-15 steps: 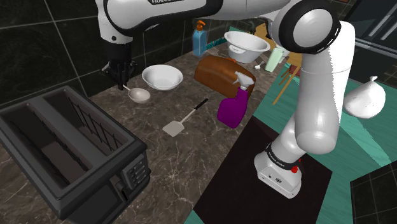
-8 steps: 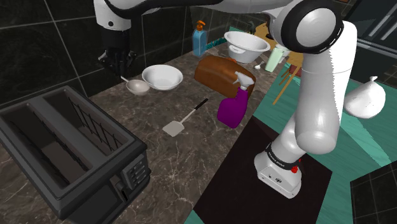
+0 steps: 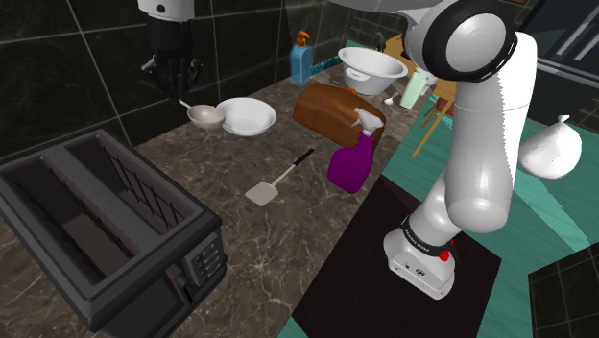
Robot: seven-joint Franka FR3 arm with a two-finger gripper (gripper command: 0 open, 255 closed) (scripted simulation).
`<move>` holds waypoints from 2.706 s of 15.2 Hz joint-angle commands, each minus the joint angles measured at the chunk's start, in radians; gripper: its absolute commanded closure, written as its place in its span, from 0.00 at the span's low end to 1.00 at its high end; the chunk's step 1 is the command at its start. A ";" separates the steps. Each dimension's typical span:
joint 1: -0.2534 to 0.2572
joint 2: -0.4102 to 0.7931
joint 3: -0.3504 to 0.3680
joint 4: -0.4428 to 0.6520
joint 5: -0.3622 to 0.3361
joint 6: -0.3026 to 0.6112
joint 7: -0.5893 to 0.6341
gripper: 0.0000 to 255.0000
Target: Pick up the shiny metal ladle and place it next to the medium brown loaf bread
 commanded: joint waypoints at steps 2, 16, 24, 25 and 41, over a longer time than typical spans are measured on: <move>0.004 0.003 0.001 0.052 -0.001 -0.049 0.002 1.00; -0.129 -0.386 -0.002 -0.390 0.143 0.017 -0.114 1.00; -0.176 -0.720 -0.074 -0.745 0.252 0.036 -0.263 1.00; -0.178 -0.759 -0.086 -0.782 0.260 0.033 -0.280 1.00; -0.175 -0.879 -0.113 -1.051 0.291 0.173 -0.355 1.00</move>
